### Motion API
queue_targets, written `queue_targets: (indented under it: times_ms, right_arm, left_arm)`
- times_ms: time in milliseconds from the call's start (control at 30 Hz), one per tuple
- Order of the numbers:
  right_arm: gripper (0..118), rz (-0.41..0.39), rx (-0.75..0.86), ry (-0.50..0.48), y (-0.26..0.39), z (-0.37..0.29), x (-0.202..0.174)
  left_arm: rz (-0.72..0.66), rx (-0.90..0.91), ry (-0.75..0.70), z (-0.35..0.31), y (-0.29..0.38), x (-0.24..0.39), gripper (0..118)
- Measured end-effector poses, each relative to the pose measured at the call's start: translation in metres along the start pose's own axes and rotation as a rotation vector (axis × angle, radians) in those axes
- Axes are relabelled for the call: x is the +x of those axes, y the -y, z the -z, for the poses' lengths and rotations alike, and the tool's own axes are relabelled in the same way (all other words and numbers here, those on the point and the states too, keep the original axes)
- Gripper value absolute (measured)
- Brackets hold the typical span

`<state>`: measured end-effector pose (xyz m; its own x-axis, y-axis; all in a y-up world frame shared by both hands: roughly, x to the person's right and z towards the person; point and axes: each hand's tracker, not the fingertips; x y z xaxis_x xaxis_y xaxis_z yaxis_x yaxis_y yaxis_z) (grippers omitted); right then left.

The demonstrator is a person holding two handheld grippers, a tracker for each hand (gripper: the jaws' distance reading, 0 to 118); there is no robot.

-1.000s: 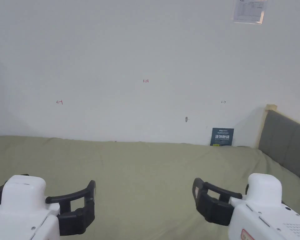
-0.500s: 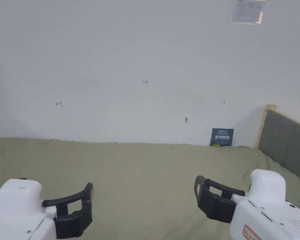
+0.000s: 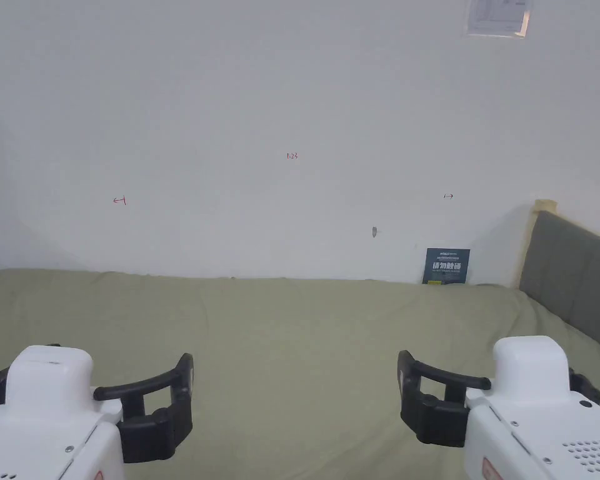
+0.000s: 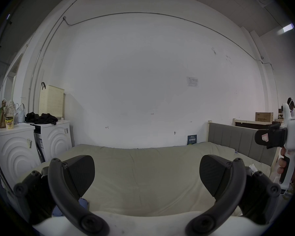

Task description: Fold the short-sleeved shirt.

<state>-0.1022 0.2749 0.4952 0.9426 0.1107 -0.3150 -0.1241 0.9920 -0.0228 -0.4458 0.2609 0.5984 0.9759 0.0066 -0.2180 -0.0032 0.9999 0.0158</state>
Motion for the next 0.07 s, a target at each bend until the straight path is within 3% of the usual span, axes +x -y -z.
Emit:
queue_targets:
  times_ms: [67]
  right_arm:
    - [118, -0.046, 0.056, 0.049, 0.0039, -0.003, -0.0045]
  left_arm:
    - [-0.003, 0.002, 0.003, 0.0003, -0.0006, 0.0004, 118]
